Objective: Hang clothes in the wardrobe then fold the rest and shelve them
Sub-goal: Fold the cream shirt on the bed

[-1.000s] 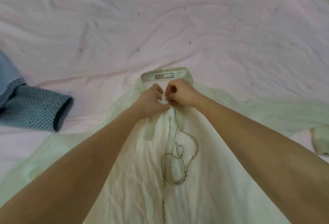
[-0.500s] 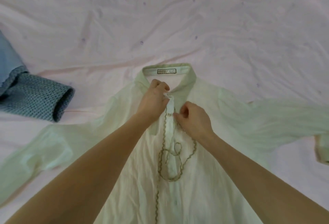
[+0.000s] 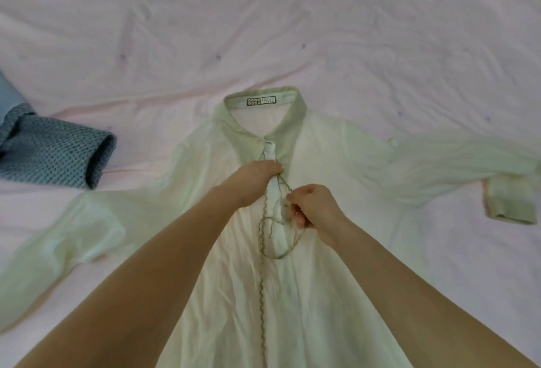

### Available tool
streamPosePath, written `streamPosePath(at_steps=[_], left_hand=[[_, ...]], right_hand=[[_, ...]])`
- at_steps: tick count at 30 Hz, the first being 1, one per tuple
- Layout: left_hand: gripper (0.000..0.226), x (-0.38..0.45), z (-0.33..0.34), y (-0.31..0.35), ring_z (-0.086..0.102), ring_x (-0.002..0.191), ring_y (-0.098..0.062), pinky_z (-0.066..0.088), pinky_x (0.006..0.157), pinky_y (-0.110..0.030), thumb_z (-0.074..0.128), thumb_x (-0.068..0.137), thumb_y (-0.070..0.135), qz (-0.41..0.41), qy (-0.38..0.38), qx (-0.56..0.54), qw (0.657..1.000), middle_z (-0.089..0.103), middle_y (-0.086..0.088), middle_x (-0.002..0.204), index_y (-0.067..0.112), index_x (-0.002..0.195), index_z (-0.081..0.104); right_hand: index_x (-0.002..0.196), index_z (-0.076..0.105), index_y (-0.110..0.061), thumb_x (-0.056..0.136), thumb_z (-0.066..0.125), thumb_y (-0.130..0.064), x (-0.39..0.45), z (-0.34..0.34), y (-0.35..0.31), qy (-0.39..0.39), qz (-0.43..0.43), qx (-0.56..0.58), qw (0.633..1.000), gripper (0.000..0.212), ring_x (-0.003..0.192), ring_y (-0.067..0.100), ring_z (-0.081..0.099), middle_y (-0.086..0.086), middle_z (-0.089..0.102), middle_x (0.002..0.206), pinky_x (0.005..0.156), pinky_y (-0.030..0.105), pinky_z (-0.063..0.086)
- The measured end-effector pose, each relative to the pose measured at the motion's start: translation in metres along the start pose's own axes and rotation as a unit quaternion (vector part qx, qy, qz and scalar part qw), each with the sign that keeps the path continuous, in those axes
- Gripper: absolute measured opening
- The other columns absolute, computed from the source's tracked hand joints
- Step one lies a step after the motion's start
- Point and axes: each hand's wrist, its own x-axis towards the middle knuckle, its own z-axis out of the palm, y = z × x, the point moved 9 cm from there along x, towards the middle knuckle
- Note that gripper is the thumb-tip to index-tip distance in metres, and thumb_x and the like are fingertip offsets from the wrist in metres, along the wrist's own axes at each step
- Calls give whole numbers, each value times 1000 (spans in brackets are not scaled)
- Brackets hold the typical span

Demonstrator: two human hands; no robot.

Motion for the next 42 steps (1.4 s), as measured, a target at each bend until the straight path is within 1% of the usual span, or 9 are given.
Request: streamPosePath(at_steps=[7,11,13,16,18,23,29,34,42], left_hand=[[49,-2,19,-1,22,145,-20,20,117,-31,31,103,7,19,-55,99,993,18,-4,160,15,151,26],[64,-15,9,13,8,148,-19,20,118,-34,36,94,-10,31,-23,154,987,6,-6,162,10,152,19],[59,-33,-8,11,25,143,-24,34,111,-36,41,93,-8,23,53,113,992,20,-7,158,11,148,31],[30,-64,-23,-14,58,102,-24,49,79,-31,42,98,9,-92,153,-78,981,55,-8,121,10,125,54],[21,-85,-4,-34,63,89,-23,52,69,-31,44,97,18,-204,131,-217,946,63,-8,105,10,111,58],[21,-111,41,-26,61,79,-21,54,86,-40,50,97,23,-290,30,-392,872,67,-12,95,5,97,60],[22,-131,62,-10,58,63,-17,53,66,-28,50,96,23,-341,-17,-481,808,61,-10,81,4,87,57],[12,-140,62,5,64,62,-14,57,61,-25,57,95,14,-336,-26,-569,750,64,-3,77,5,90,64],[27,-152,61,29,64,72,-17,51,62,-27,46,101,22,-331,-52,-580,743,69,-5,88,5,94,66]], right_hand=[[75,62,-6,91,57,-17,-57,47,32,-159,7,-146,976,20,36,11,41,7,65,58,42,21,37],[64,49,-17,87,58,-18,-45,24,23,69,-115,-261,956,24,58,14,51,-2,58,66,59,32,46],[68,50,-23,84,63,-23,-41,26,21,114,-127,-255,952,21,69,15,56,-8,56,72,65,29,47],[83,58,-19,78,64,-27,-42,45,29,120,-92,-318,936,11,76,17,60,-5,61,82,69,31,50],[91,55,-17,76,61,-24,-48,55,36,148,-79,-361,918,18,78,20,60,-1,61,85,66,32,48],[89,53,-18,78,51,-6,-57,72,60,165,-14,-285,944,16,80,18,60,-2,61,87,65,30,45],[64,46,-14,82,60,-10,-66,64,70,149,-12,-90,985,23,59,15,43,-1,47,64,57,29,38],[76,57,-2,86,57,-12,-98,58,61,131,-59,-91,986,14,59,17,47,8,58,70,58,31,42],[80,62,-10,90,61,-18,-130,59,57,47,-90,-64,993,13,45,10,50,0,55,67,46,15,39]])
